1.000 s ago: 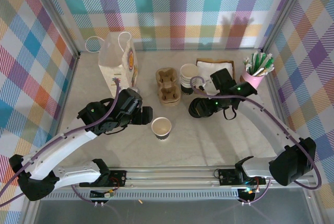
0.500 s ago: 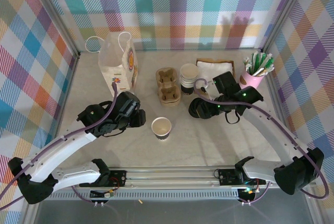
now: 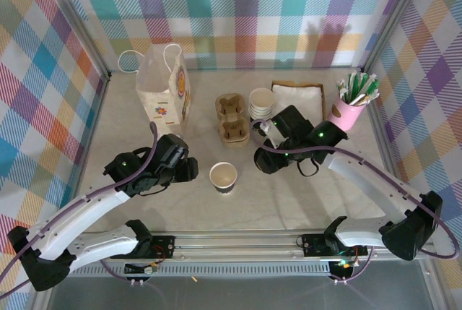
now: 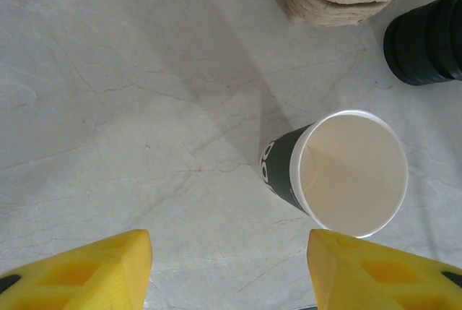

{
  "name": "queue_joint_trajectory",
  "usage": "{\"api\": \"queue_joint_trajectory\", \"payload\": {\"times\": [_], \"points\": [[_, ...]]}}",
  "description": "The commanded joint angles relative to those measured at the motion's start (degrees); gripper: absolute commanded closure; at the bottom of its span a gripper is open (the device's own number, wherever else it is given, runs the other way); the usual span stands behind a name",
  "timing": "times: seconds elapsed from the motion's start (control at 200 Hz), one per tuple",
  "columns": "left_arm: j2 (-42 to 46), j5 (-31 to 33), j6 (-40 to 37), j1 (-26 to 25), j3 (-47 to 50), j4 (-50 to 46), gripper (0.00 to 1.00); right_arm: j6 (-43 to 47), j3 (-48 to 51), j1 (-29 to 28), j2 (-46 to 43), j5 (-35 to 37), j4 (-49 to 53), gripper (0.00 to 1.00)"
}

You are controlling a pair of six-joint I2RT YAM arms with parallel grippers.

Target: Pack the takeout coffee

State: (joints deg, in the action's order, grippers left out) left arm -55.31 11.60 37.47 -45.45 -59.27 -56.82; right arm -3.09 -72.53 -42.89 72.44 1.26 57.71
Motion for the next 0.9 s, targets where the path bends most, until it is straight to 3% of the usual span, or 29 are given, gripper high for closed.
{"api": "queue_joint_trajectory", "payload": {"times": [0.0,0.49,0.895], "points": [[0.3,0.3,-1.8,0.8,-1.2,-0.5,0.41,-2.2,-3.7,-2.6,1.2,1.8,0.4,0.42],[-1.1,-1.7,-0.8,1.1,-1.8,-0.2,0.39,-2.2,-11.9,-8.5,5.7,1.7,2.4,0.42],[4.9,0.9,2.3,1.1,2.0,-3.0,0.38,-0.6,-14.9,-15.4,13.4,2.5,2.1,0.41]]}}
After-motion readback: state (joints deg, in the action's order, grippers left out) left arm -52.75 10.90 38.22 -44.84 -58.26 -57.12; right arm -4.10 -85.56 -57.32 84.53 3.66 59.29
